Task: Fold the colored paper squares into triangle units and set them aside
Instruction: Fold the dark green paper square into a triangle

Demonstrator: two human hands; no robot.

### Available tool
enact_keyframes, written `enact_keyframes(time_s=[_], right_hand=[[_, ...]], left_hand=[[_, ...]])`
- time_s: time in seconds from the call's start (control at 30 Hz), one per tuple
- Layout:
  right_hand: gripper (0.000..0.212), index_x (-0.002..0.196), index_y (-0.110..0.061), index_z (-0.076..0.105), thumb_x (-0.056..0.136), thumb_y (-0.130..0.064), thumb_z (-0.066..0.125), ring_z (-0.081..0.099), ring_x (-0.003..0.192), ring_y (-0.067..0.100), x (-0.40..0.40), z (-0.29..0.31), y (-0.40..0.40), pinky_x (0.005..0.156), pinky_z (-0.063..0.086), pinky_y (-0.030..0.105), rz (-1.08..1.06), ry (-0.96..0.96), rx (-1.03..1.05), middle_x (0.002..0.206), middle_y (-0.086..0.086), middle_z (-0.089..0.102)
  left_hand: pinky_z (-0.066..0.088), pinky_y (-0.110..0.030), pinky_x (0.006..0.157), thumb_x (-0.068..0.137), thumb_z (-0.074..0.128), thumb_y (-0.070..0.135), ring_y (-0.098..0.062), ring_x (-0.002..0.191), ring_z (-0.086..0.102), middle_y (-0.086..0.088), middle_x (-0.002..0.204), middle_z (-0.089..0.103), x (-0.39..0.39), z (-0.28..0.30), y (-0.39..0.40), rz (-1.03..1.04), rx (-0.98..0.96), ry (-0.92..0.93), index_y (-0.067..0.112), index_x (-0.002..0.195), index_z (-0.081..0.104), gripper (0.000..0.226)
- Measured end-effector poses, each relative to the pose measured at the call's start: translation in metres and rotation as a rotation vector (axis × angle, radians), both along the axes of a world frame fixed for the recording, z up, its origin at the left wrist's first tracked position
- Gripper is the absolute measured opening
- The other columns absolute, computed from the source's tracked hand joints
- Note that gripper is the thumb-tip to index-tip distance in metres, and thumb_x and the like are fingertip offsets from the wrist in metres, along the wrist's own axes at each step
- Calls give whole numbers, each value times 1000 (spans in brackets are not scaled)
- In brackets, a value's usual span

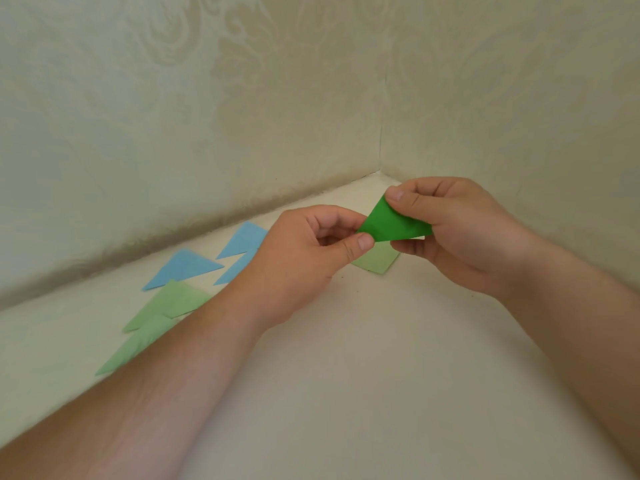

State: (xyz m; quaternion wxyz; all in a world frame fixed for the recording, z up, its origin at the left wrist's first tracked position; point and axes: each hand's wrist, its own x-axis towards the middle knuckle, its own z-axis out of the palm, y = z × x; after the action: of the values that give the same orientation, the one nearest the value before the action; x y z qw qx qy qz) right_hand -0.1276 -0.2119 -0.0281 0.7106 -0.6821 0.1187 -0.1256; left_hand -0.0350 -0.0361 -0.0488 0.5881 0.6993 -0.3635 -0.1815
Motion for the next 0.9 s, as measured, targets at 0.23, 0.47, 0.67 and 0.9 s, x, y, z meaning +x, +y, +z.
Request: enact_keyframes(time_s=[0.23,0.47,0.67,0.9], right_hand=[[17,82,-15,68,80,-31,67,63,76,13,-2,2,0,72,51,32,124,66,185,81,1,68],[16,79,-17,70,91,-27,69,56,67,12,-1,2,-2,64,48,26,1,31,102,76,0,66],[11,87,-25,73,96,-21,71,50,66,14,7,-8,-4,62,44,29,-258,-146,-372,74,4,58],[23,102,-47,71,81,-42,78,56,110,11,-2,-12,-7,92,43,23,-114,-384,-892,113,-11,54]], left_hand=[[54,-31,89,91,75,8,-14,88,67,-8,99,78,0,1,1,-2,-26,0,18,99,79,14],[50,-34,84,89,77,9,-13,79,63,-6,86,76,-1,4,0,10,-35,96,18,105,76,18],[50,-25,70,94,64,-4,-14,68,54,-4,76,65,-3,8,-3,77,-93,205,16,89,70,22],[56,-26,74,96,63,3,-11,70,62,-3,79,72,-3,13,-4,202,-88,435,13,92,77,18]])
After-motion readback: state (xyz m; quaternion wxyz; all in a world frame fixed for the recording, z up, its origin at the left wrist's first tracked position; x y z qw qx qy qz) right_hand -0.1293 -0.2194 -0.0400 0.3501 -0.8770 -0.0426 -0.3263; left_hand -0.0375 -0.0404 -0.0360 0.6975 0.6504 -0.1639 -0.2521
